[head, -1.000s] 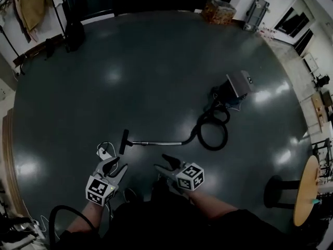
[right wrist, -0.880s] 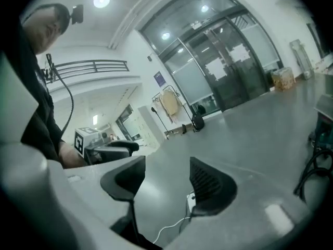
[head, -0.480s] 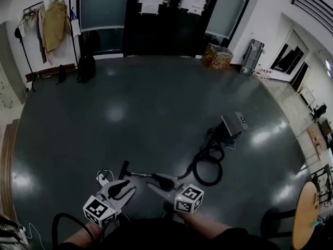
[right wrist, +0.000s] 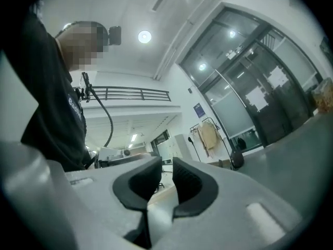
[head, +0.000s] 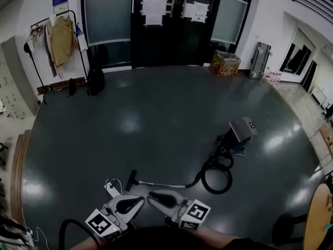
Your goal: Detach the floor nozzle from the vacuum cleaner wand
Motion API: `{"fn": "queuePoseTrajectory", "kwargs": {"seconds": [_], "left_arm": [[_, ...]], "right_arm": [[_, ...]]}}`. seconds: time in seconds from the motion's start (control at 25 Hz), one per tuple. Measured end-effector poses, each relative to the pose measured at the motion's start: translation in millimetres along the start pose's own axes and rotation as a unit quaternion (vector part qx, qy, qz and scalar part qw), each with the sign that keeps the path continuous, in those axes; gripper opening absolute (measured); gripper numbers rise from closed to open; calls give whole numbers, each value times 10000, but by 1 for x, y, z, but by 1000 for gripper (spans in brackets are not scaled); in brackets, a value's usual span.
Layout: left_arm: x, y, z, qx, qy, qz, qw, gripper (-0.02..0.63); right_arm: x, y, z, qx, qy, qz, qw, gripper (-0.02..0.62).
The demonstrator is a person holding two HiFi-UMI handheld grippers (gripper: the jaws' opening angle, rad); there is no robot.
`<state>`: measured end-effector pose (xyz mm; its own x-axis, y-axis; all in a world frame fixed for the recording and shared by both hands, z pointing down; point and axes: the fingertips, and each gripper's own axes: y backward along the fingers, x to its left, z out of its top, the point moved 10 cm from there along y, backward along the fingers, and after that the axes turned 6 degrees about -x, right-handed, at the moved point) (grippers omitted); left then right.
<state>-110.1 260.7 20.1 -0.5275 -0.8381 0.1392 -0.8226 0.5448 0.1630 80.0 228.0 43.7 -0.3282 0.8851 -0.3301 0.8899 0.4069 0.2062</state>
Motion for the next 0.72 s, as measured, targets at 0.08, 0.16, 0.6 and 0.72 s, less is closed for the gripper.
{"fn": "queuePoseTrajectory", "kwargs": {"seconds": [0.08,0.16,0.6,0.72], "left_arm": [[-7,-8,2,-5,-41,-70,10000,-2],[-12,-13,5,-17,-76,-140,9999,-2],[-20,-24,-1,196,-233,-111,9995,-3],[-19,-24,-2,201,-253,-112,9994,-2]], "right_arm": [[5,8,6,-94,111,28,9999,19],[10,13,10,-148,180,28,9997,2],[14,32,14,-217,402,-263,9986,0],[13,32,14,-211,412,-289,9985,0]]}}
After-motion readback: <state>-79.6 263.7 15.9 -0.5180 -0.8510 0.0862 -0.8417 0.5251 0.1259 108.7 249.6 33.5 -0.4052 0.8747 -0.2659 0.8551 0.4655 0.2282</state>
